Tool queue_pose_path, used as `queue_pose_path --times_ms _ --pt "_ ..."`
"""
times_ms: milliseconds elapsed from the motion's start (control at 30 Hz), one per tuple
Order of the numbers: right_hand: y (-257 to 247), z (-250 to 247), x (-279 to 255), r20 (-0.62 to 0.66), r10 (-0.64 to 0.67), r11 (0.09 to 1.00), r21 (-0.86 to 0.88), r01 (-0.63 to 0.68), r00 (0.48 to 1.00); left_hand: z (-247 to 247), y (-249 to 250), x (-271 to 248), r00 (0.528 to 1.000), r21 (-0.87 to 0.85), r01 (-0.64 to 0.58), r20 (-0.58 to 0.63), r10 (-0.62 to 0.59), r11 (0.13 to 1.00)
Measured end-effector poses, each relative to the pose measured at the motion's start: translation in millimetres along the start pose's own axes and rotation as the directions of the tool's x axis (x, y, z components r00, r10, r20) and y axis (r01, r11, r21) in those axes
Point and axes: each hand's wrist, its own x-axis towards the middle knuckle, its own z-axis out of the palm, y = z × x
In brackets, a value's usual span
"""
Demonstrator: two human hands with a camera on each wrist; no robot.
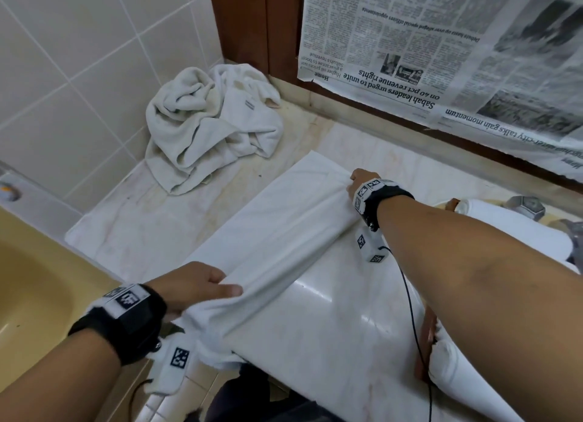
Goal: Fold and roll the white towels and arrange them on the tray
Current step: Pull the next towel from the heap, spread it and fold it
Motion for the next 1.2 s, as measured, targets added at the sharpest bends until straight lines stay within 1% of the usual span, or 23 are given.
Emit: queue_pose_path --times_ms 67,133,167,233,300,333,367,433,500,567,633,667,733,767,833,867,933,1000,1033,1067,1133,1167,1200 --pt "-2 -3 0 0.003 0.018 1.0 -0.012 -0.018 1.0 -6 -5 -12 0.994 -0.088 0.04 0.106 -0.031 0.995" --pt "-3 -4 -2 0.008 0.031 0.998 -0.046 -0.03 0.999 -17 -14 -17 0.99 0.011 0.076 0.12 -0.077 0.997" --pt "-3 -3 -2 0.01 0.032 0.997 -0.074 -0.031 0.999 -25 -19 -16 0.994 0.093 0.083 0.06 -0.089 0.992" --pt "-4 -5 -6 0.038 0.023 0.988 -0.152 -0.017 0.999 -33 -33 -10 0.978 0.135 0.121 -0.188 -0.094 0.984" --pt "-5 -5 -9 0.073 0.006 0.976 -0.218 0.01 0.997 -33 -45 -6 0.893 -0.031 0.125 -0.433 -0.126 0.992" --pt "-5 -4 -7 0.084 0.009 0.972 -0.236 0.011 0.996 -30 -48 -6 0.848 -0.106 0.102 -0.51 -0.142 0.989" --pt "-3 -2 -3 0.084 0.012 0.971 -0.24 0.009 0.996 -27 -50 -7 0.829 -0.158 0.081 -0.538 -0.155 0.984" --pt "-5 -3 -1 0.067 0.018 0.973 -0.229 -0.002 0.998 -22 -53 -12 0.85 -0.145 0.102 -0.501 -0.162 0.984" --pt "-5 -2 4 0.031 0.035 0.981 -0.192 -0.028 0.999 -20 -54 -23 0.91 0.135 0.188 -0.396 -0.121 0.973" --pt "-5 0 7 0.023 0.032 0.986 -0.166 -0.028 0.999 -22 -63 -29 0.962 0.395 0.174 -0.265 -0.069 0.902" --pt "-2 2 11 0.011 0.029 0.99 -0.142 -0.027 1.0 -31 -75 -35 0.984 0.557 0.171 -0.142 -0.11 0.813" --pt "-3 2 11 0.015 0.018 0.989 -0.149 -0.016 1.0 -39 -80 -38 0.98 0.61 0.196 -0.109 -0.164 0.768" --pt "-9 -2 1 0.005 0.016 0.979 -0.203 -0.015 1.0 -58 -88 -43 0.947 0.665 0.308 -0.149 -0.283 0.68" --pt "-11 -4 -4 0.004 0.022 0.979 -0.203 -0.02 1.0 -69 -92 -43 0.914 0.676 0.393 -0.214 -0.345 0.623" --pt "-12 -6 -7 -0.037 0.0 0.989 -0.15 -0.006 0.999 -85 -97 -41 0.849 0.678 0.52 -0.346 -0.4 0.52" --pt "-13 -5 -7 -0.021 0.003 0.985 -0.172 -0.007 1.0 -89 -99 -40 0.822 0.679 0.564 -0.406 -0.4 0.47" --pt "-11 -3 -3 0.011 0.037 0.977 -0.209 -0.034 0.999 -89 -92 -39 0.776 0.632 0.631 -0.533 -0.339 0.45" --pt "-13 -3 -2 -0.024 0.068 0.989 -0.133 -0.071 0.997 -82 -75 -35 0.712 0.534 0.666 -0.663 -0.23 0.521" --pt "-14 -4 -3 -0.045 0.086 0.989 -0.118 -0.091 0.995 -78 -66 -30 0.691 0.499 0.635 -0.707 -0.146 0.589" --pt "-15 -3 -3 -0.05 0.094 0.99 -0.101 -0.098 0.994 -71 -60 -22 0.712 0.534 0.548 -0.702 -0.024 0.644" --pt "-18 -4 -6 -0.054 0.138 0.986 -0.083 -0.142 0.989 -54 -51 -4 0.796 0.596 0.246 -0.574 0.192 0.765" --pt "-18 -2 -5 -0.058 0.14 0.986 -0.082 -0.144 0.989 -42 -49 4 0.834 0.555 0.102 -0.5 0.234 0.826" --pt "-19 -2 -6 -0.073 0.135 0.986 -0.089 -0.141 0.988 -31 -46 10 0.859 0.515 0.041 -0.456 0.232 0.856"
